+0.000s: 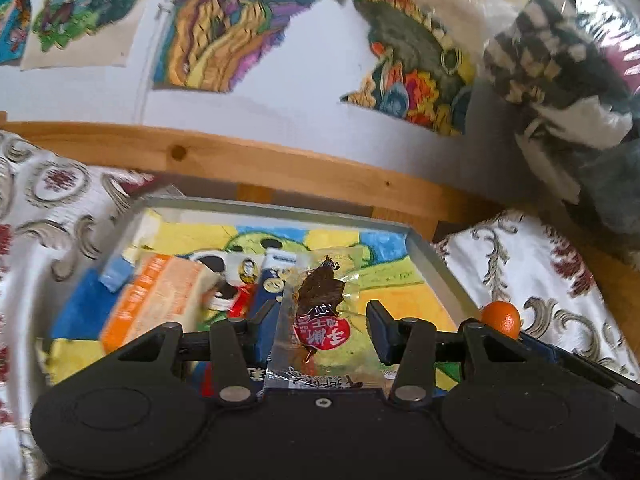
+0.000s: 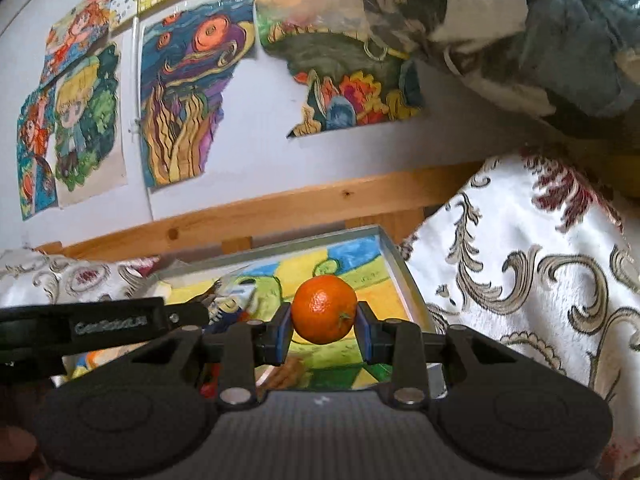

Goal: Organize snacks
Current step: 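Carry the candy into the tray with the left tool while the right tool places the orange, then open both tools and lift them away from the tray, then reach the left tool to the sausage pack while the right tool grasps the pink wafer cake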

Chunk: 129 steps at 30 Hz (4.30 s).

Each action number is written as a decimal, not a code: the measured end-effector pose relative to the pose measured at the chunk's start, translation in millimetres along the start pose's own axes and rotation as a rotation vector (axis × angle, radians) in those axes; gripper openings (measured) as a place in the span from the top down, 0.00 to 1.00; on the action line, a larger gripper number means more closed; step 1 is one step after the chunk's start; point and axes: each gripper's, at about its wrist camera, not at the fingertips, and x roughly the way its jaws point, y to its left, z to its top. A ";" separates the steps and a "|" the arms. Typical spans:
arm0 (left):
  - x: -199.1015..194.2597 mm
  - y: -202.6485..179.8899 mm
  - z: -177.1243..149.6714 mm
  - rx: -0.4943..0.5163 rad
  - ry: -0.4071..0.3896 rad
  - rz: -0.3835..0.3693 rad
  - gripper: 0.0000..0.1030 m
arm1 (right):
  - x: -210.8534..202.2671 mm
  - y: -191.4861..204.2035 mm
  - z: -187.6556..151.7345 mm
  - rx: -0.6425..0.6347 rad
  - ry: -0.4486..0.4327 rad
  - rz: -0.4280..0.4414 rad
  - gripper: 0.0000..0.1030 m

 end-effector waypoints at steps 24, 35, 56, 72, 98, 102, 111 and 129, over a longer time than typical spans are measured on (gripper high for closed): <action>8.4 17.0 8.2 -0.177 0.103 0.044 0.11 | -5.4 -7.2 -2.5 0.033 0.017 -0.033 0.21; -73.4 10.2 42.3 -0.111 -0.028 0.125 0.01 | -72.6 10.3 41.7 -0.032 -0.112 -0.105 0.00; -233.7 14.6 3.9 -0.038 -0.051 0.218 0.01 | -188.3 53.9 60.6 -0.070 -0.144 -0.076 0.00; -270.7 36.3 -33.3 -0.009 -0.055 0.227 0.01 | -229.2 64.1 15.7 -0.134 -0.066 -0.141 0.00; -245.5 34.2 -83.3 0.094 0.134 0.200 0.01 | -213.5 67.0 -35.8 -0.202 0.217 -0.143 0.00; -234.7 37.0 -81.0 0.069 0.158 0.202 0.01 | -211.6 66.0 -35.9 -0.218 0.207 -0.129 0.00; -197.9 45.3 -66.7 0.103 0.177 0.184 0.01 | -188.6 69.6 -30.7 -0.312 0.208 -0.118 0.00; -134.0 86.1 -66.2 0.191 0.164 0.117 0.01 | -62.7 91.8 -54.1 -0.609 0.330 0.067 0.00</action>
